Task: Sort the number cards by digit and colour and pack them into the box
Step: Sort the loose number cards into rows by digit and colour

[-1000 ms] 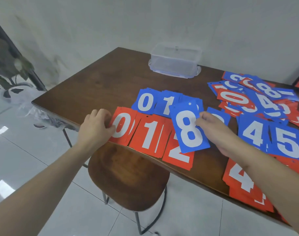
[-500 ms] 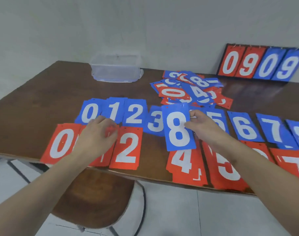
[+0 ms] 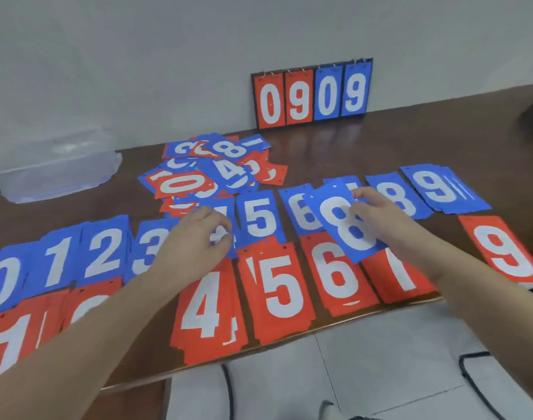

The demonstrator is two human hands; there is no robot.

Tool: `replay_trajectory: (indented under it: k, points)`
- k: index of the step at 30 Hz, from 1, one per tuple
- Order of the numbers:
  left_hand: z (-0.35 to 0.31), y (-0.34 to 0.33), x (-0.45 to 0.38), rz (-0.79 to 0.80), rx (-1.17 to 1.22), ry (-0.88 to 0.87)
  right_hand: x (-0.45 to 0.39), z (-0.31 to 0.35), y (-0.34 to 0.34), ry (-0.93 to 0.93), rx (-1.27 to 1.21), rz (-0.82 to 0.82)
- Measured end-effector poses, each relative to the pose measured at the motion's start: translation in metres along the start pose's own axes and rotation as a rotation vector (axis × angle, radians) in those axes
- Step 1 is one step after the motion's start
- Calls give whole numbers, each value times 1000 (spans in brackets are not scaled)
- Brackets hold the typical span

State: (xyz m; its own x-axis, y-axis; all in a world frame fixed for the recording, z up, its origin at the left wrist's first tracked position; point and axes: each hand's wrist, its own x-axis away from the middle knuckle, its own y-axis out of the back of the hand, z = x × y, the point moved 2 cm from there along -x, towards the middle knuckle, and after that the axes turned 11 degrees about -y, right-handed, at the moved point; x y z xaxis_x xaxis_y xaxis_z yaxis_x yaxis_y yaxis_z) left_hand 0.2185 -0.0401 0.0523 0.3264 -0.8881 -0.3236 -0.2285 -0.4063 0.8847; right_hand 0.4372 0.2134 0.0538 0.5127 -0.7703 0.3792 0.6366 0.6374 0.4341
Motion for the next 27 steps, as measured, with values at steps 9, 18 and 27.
replay_trajectory:
  k: [9, 18, 27]
  points:
    - [-55, -50, -82, 87, -11, -27, -77, -32, 99, -37, 51, -149]
    - [-71, -71, -128, 114, -42, 19, -131, -38, 128, 84, 345, -132]
    - [-58, -70, -142, 98, -59, 48, -134, -17, 116, 358, 449, -161]
